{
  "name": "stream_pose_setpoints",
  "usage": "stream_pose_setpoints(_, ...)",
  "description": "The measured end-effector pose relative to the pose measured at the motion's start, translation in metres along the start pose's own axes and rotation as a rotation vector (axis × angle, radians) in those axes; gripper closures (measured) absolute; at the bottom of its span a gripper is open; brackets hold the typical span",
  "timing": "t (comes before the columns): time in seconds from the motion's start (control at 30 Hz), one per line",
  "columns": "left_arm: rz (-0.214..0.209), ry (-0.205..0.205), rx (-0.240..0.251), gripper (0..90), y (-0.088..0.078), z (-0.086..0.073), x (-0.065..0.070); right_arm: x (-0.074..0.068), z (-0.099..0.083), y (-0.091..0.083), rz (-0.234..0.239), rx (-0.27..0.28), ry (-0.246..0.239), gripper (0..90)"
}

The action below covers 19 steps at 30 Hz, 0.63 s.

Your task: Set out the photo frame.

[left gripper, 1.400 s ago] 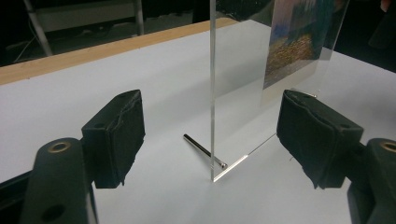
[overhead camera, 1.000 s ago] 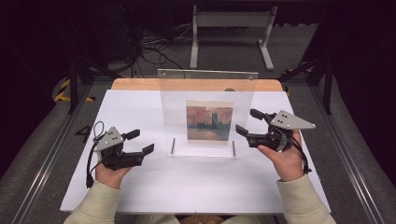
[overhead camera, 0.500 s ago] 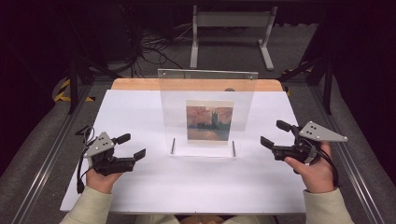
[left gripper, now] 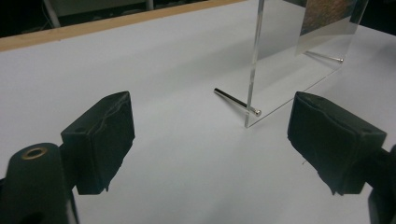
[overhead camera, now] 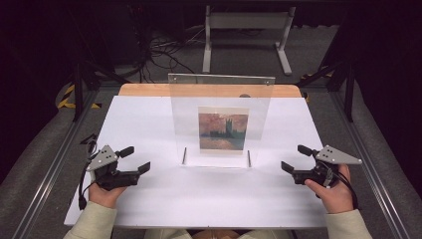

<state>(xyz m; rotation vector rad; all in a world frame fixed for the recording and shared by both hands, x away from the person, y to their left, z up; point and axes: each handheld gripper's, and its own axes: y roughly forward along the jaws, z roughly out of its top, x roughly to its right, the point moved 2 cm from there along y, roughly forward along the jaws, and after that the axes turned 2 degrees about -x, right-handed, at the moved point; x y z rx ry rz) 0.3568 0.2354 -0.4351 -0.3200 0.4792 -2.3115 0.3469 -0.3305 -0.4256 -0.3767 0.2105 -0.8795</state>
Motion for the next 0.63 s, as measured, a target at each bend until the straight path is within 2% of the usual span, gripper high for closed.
stream_pose_setpoints(0.1, -0.001, 0.002, -0.002, 14.9, 0.002, -0.002, -0.001, 0.002, -0.011, 0.004, -0.006, -0.018, 0.004, 9.0)
stream_pose_setpoints(0.13, -0.007, -0.002, 0.007, 14.9, 0.003, -0.004, -0.003, 0.004, -0.021, 0.007, -0.008, -0.022, 0.009, 8.8)
stream_pose_setpoints(0.3, -0.009, -0.004, 0.020, 14.9, 0.005, -0.007, -0.004, 0.005, -0.033, 0.011, -0.007, -0.042, 0.032, 8.3)
stream_pose_setpoints(0.63, -0.011, 0.008, 0.019, 14.9, 0.006, -0.007, -0.003, 0.005, -0.032, 0.011, -0.009, -0.037, 0.030, 8.8)
